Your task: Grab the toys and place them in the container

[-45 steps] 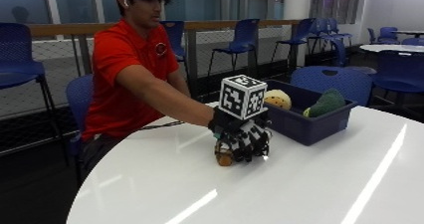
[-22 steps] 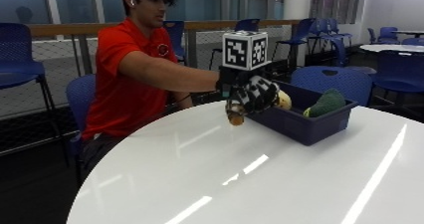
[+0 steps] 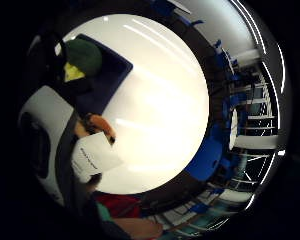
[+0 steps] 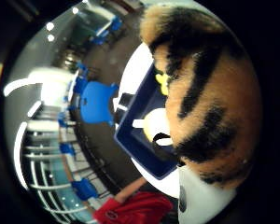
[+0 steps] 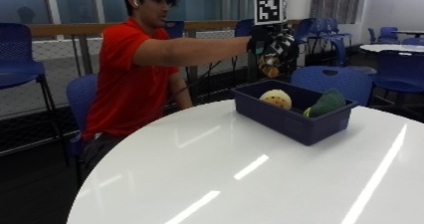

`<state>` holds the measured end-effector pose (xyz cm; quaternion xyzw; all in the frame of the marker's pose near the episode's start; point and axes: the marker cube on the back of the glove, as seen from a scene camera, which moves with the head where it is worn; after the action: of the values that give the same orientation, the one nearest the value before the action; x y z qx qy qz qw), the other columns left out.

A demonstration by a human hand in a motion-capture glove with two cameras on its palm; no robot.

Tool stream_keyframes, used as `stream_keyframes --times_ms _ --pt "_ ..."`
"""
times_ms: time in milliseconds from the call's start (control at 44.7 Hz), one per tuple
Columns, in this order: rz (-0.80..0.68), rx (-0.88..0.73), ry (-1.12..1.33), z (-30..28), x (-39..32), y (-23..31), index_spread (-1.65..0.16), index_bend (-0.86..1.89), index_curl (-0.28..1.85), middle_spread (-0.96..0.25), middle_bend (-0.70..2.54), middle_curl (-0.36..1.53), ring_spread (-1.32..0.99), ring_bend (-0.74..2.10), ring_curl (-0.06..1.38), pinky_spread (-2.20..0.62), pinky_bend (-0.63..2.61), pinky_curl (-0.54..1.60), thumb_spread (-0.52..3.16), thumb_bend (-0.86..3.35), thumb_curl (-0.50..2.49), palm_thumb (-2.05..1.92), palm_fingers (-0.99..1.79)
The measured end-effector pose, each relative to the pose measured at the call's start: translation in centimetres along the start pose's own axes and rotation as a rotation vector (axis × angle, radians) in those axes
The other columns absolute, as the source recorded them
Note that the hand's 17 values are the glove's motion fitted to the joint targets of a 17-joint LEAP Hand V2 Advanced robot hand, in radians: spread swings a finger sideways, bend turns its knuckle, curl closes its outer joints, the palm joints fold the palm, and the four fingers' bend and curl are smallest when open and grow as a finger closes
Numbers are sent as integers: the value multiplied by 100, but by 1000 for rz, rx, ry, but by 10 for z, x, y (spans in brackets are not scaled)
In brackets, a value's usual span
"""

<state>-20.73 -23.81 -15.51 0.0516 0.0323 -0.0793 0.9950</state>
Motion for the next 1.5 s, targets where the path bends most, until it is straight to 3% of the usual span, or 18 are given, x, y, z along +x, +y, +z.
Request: stream_keyframes --times_ms 134,201,336,447,515,537,604,761,828,1499 --pt "-127 13 -20 -13 -49 -3 -43 18 94 -36 59 72 -51 89 57 -48 89 42 59 -1 94 63 95" --pt "-120 19 -18 -15 -68 -7 -43 18 96 -36 59 73 -52 89 58 -48 89 42 59 -2 94 63 94" --pt "-118 9 0 -8 -77 -11 -44 17 100 -37 58 75 -52 89 58 -48 90 42 60 -1 96 62 92" --pt "-233 -69 49 7 -69 -7 -44 9 99 -39 54 76 -52 88 59 -47 95 43 67 -4 94 56 80" --pt "-192 -117 51 16 -68 -6 -43 9 95 -40 55 75 -50 84 59 -34 80 42 86 -11 83 34 38" --pt "-167 -121 61 18 -66 -6 -42 1 91 -37 44 71 -45 77 58 -28 84 45 88 -16 78 23 1" --pt "-164 -113 75 24 -60 -4 -41 1 83 -30 35 67 -36 66 56 -18 86 44 94 -13 71 10 -25" --pt "-209 -101 129 31 -32 7 -38 5 65 -22 25 59 -24 49 44 -5 82 37 100 -9 58 -7 -20" --pt "-141 -114 97 33 -22 13 -37 7 60 -20 22 57 -20 46 42 -1 81 36 101 -8 53 -8 -19" --pt "34 -181 0 91 110 139 -33 12 35 -10 15 39 -5 24 35 9 68 32 103 -8 27 -10 -17"
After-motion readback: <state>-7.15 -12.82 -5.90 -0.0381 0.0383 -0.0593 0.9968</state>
